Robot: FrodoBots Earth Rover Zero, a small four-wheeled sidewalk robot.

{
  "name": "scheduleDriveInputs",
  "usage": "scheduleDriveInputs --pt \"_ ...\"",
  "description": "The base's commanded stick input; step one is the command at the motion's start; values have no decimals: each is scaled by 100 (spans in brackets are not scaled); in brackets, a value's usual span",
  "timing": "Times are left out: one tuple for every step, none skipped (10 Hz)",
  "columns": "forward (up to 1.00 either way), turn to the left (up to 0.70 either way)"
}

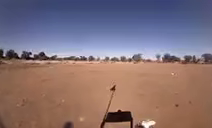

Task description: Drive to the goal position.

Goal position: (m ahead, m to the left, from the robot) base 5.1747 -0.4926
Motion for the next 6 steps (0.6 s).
scheduleDriveInputs --pt "50 0" --pt "50 0" --pt "50 0" --pt "50 0" --pt "50 0" --pt "50 0"
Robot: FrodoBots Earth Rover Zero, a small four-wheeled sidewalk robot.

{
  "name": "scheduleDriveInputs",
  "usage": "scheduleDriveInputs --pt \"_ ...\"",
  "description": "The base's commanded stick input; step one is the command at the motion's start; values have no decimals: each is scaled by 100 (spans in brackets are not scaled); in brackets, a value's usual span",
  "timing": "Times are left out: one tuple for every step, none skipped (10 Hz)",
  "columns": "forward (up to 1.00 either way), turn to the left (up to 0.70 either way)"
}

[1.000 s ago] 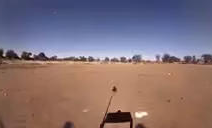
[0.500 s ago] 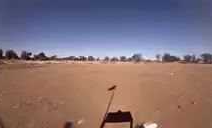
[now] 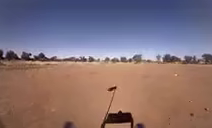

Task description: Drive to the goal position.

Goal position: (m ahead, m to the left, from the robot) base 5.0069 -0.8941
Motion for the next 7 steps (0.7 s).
scheduleDriveInputs --pt "50 0" --pt "50 0" --pt "50 0" --pt "50 0" --pt "50 0" --pt "50 0" --pt "50 0"
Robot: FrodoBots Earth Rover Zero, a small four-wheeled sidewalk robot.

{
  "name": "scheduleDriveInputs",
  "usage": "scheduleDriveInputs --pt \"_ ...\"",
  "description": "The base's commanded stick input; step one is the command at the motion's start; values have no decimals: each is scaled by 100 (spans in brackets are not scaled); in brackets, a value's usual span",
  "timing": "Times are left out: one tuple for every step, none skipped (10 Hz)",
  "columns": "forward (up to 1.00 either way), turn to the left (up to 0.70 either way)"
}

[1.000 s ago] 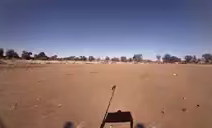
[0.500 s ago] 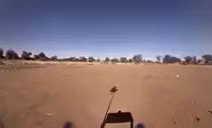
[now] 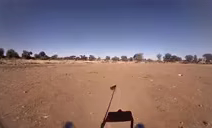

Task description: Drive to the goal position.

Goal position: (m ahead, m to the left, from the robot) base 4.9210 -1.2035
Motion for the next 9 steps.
scheduleDriveInputs --pt "50 0" --pt "50 0" --pt "50 0" --pt "50 0" --pt "50 0" --pt "50 0" --pt "50 -3" --pt "50 -24" --pt "50 -45"
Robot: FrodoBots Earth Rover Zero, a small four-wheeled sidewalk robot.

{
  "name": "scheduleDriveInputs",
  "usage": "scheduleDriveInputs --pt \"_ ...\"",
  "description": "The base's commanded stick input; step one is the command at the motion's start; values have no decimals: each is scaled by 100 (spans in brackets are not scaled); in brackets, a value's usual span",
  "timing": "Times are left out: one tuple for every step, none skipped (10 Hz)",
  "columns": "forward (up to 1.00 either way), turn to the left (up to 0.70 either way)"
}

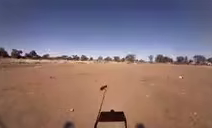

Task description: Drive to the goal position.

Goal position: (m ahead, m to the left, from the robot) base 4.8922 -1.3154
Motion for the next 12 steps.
scheduleDriveInputs --pt "50 -14" --pt "50 0" --pt "50 0" --pt "50 0" --pt "50 0" --pt "50 0" --pt "50 0" --pt "50 0" --pt "50 0" --pt "50 0" --pt "50 0" --pt "50 0"
